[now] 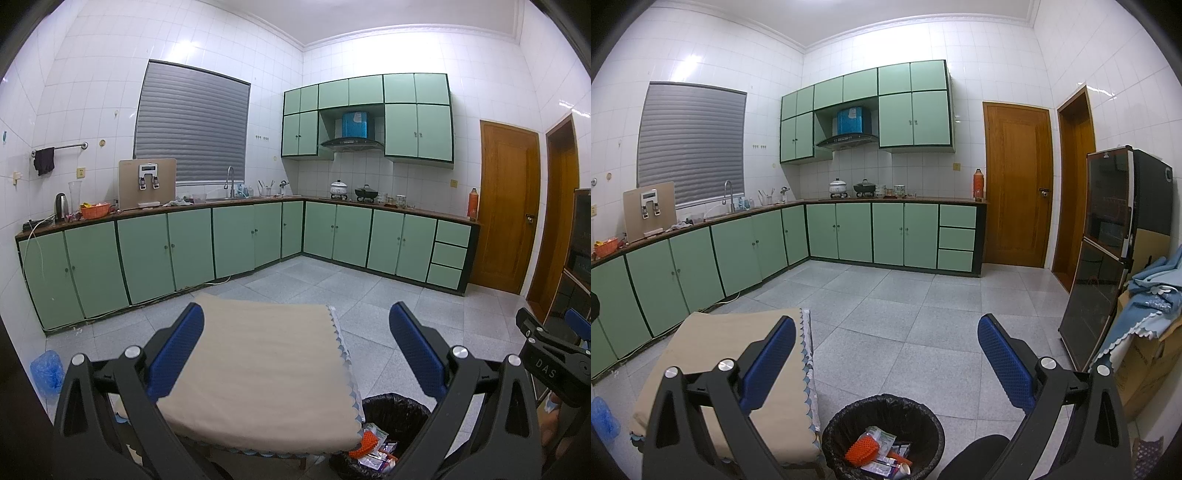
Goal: Collect trash
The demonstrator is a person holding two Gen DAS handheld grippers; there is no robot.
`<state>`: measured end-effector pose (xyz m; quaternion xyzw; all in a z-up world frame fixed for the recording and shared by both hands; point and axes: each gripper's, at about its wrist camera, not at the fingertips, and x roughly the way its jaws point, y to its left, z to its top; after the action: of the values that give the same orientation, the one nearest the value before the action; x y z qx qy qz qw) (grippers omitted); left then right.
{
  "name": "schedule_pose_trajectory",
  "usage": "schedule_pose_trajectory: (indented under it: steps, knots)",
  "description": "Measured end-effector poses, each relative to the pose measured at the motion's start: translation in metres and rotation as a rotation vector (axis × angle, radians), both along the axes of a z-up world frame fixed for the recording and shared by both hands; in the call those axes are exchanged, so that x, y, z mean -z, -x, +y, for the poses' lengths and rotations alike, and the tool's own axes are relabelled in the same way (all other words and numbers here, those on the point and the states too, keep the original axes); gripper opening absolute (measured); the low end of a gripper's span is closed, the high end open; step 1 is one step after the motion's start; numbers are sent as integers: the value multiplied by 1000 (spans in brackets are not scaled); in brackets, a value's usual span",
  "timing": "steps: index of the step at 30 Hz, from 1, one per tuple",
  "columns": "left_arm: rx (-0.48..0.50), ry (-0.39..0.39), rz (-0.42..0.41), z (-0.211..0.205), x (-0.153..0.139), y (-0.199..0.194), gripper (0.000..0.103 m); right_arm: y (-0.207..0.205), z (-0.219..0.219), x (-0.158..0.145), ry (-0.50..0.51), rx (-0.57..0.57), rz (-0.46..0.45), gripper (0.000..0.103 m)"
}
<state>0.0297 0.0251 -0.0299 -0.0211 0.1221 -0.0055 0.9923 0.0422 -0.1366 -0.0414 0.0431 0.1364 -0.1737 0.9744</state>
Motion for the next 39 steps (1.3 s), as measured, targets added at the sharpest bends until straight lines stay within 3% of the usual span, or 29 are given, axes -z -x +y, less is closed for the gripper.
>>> schedule_pose_trajectory:
  steps: [39]
  knots:
    - [7, -2, 20, 4, 12, 0, 97, 0, -2, 2, 0, 0, 3, 97]
